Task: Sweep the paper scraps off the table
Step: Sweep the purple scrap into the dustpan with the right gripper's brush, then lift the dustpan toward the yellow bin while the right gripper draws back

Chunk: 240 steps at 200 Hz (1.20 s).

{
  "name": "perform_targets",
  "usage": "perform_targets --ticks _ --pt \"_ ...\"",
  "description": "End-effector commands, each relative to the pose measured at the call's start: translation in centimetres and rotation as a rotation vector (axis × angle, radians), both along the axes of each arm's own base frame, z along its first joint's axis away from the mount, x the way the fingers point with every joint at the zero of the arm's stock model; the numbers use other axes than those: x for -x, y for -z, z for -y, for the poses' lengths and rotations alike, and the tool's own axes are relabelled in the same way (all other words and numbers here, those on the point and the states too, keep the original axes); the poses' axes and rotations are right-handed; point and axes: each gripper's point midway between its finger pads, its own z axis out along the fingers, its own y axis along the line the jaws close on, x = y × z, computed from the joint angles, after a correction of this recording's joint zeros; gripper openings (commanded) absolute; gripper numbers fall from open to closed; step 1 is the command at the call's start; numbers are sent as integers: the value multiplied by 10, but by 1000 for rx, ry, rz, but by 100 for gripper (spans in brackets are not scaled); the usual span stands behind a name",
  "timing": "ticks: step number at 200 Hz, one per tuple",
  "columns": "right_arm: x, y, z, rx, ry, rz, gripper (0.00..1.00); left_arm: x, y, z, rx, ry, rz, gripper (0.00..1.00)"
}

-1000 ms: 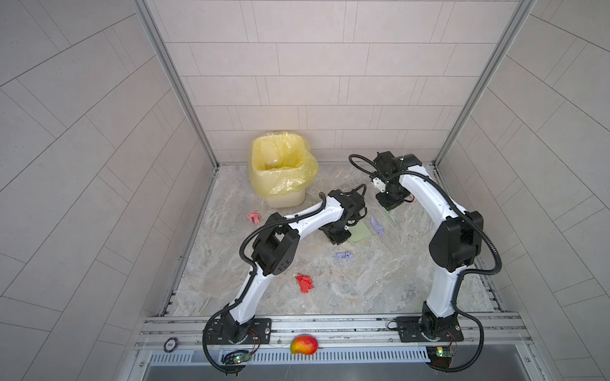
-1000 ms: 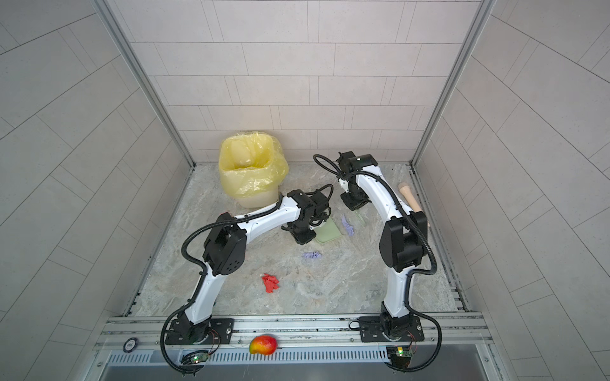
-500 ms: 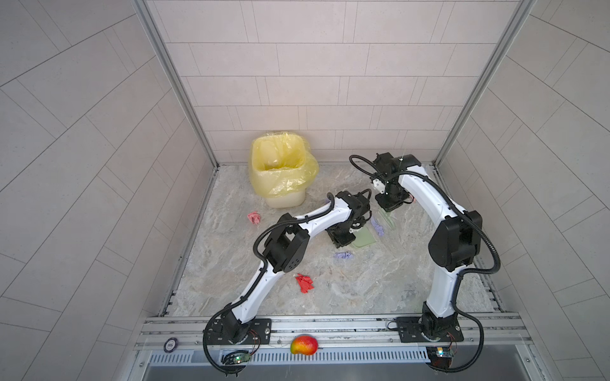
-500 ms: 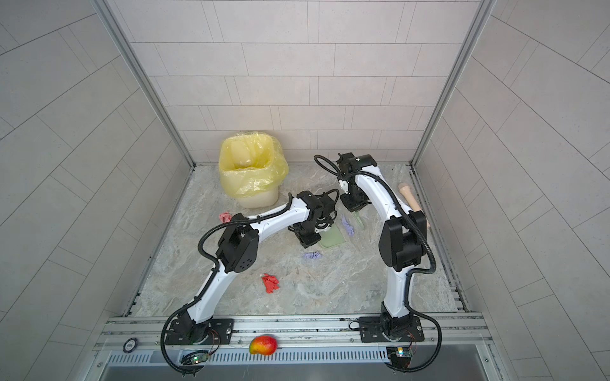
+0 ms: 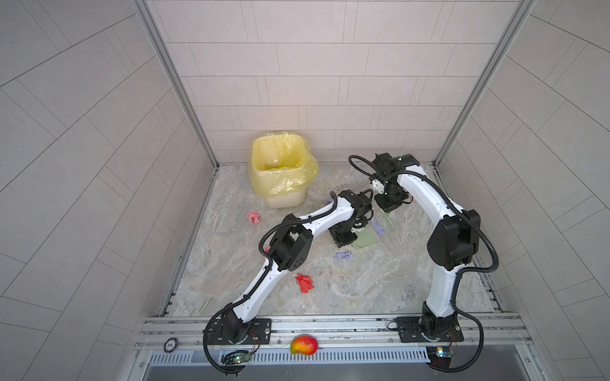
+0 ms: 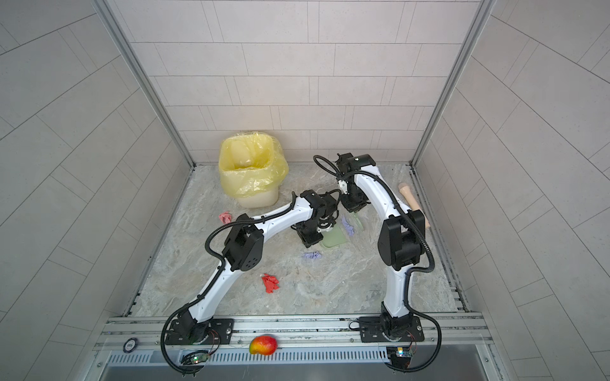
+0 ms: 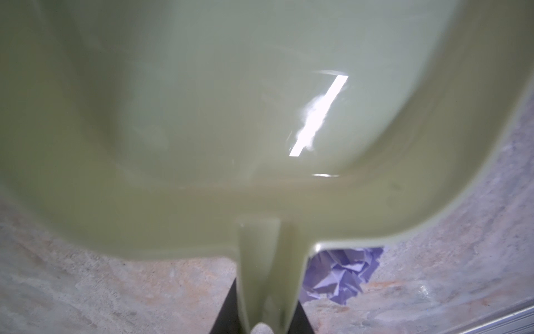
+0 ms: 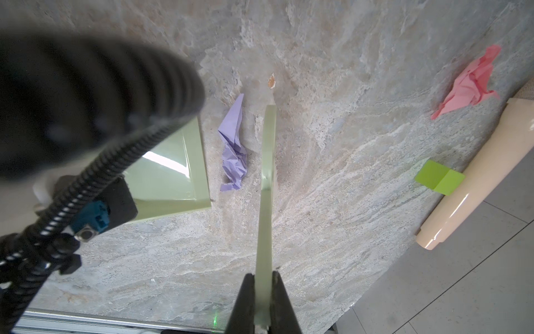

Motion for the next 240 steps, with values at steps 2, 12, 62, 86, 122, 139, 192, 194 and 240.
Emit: perform_targets --ticks 2,12,62,86,122,139,192,194,240 --pt "4 2 -3 -5 29 -29 0 6 -2 -2 -23 20 -39 0" --pt "5 2 -4 -8 27 -31 0 6 -2 -1 -24 21 -43 0" --pt "6 3 -9 -32 26 -40 0 6 -1 0 -28 22 -57 0" --pt "9 4 -14 -54 18 -50 0 5 0 -2 -37 23 -64 0" --pt "16 2 -29 -128 3 -67 0 5 0 -2 -35 23 -67 0" --pt "21 -4 -39 -191 -3 -63 0 5 2 -2 -38 21 -70 0" --pt "48 -22 -67 -395 -25 -79 0 1 1 -2 -35 13 -58 0" --pt "49 -23 -67 -401 -26 -80 0 1 1 -2 -35 14 -59 0" --pt "54 -20 -43 -365 38 -60 0 0 -1 -3 -34 11 -53 0"
